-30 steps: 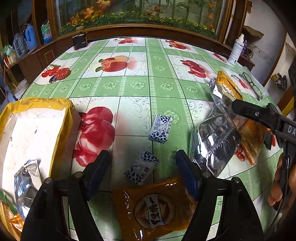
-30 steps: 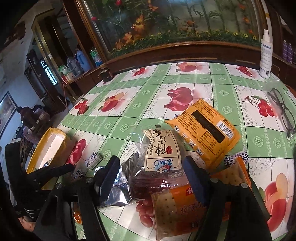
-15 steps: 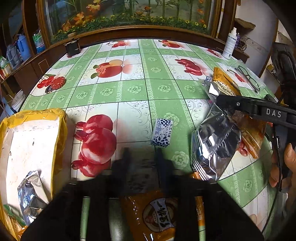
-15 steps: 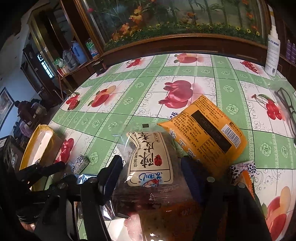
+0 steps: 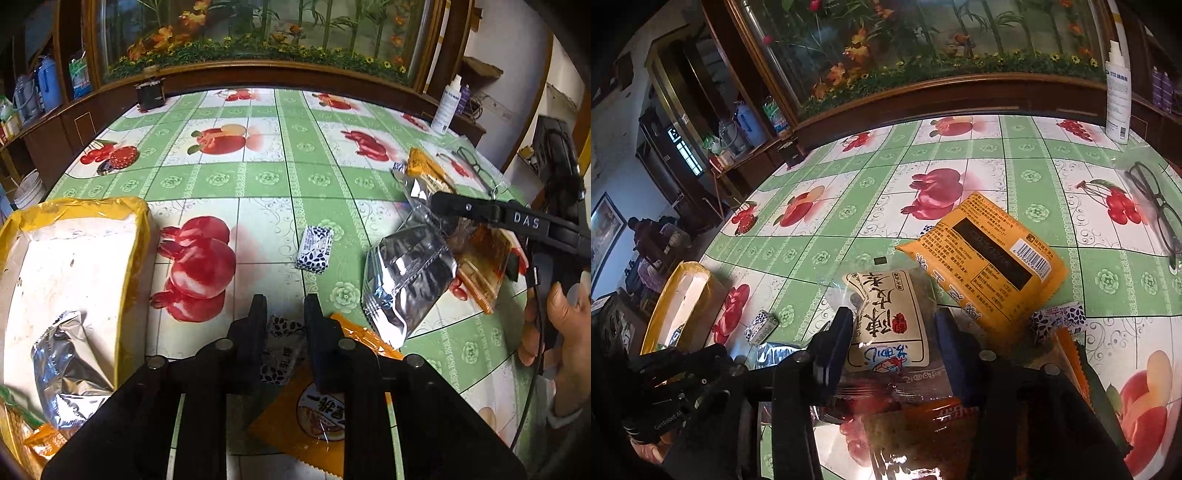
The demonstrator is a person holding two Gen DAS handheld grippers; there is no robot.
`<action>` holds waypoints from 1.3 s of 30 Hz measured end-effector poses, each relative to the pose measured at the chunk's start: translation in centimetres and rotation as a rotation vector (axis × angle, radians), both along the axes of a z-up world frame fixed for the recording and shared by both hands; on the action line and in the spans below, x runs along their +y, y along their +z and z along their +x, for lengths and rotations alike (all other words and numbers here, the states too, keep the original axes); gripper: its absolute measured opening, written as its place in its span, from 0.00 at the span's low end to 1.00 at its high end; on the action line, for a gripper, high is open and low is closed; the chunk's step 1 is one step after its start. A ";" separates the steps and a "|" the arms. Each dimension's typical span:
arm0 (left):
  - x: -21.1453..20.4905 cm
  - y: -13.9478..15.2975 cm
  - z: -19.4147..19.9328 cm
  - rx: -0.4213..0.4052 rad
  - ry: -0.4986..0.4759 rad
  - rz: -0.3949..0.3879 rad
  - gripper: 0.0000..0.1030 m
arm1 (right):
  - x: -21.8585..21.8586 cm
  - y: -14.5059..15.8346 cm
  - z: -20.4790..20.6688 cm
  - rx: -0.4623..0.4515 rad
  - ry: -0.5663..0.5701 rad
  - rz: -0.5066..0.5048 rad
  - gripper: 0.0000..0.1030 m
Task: Organize snacks
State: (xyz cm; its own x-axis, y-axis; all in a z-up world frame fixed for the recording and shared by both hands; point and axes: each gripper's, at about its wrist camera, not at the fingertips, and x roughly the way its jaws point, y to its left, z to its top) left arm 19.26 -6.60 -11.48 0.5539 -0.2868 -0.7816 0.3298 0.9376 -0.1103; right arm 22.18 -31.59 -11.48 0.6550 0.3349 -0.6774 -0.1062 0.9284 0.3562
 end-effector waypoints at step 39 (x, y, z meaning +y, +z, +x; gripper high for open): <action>3.7 5.0 -8.4 -0.097 0.014 -0.098 0.17 | 5.4 1.9 -13.4 -0.070 0.093 -0.093 0.83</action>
